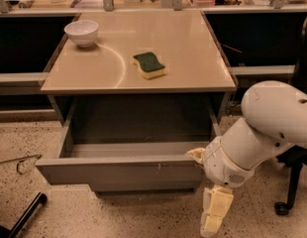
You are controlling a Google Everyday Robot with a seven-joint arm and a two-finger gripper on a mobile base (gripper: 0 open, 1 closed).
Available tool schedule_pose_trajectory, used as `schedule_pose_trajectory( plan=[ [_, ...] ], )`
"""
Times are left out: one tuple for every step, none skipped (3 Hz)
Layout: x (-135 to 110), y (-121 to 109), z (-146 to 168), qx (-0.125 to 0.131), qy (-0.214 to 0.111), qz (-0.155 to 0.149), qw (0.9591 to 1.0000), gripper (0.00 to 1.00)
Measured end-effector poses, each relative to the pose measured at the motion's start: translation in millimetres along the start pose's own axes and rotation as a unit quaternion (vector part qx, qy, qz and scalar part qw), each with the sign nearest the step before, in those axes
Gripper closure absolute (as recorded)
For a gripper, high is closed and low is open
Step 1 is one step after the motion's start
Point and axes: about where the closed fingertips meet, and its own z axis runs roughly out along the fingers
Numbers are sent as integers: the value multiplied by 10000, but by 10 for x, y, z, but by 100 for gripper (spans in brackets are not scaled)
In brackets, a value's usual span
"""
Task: Close top drawer
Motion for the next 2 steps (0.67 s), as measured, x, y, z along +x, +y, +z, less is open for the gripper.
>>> schedule_pose_trajectory(
  plan=[
    [-27,8,292,-337,-52,-31,9994,0],
    [-96,4,710,-846,-110,-132,9963,0]
  ],
)
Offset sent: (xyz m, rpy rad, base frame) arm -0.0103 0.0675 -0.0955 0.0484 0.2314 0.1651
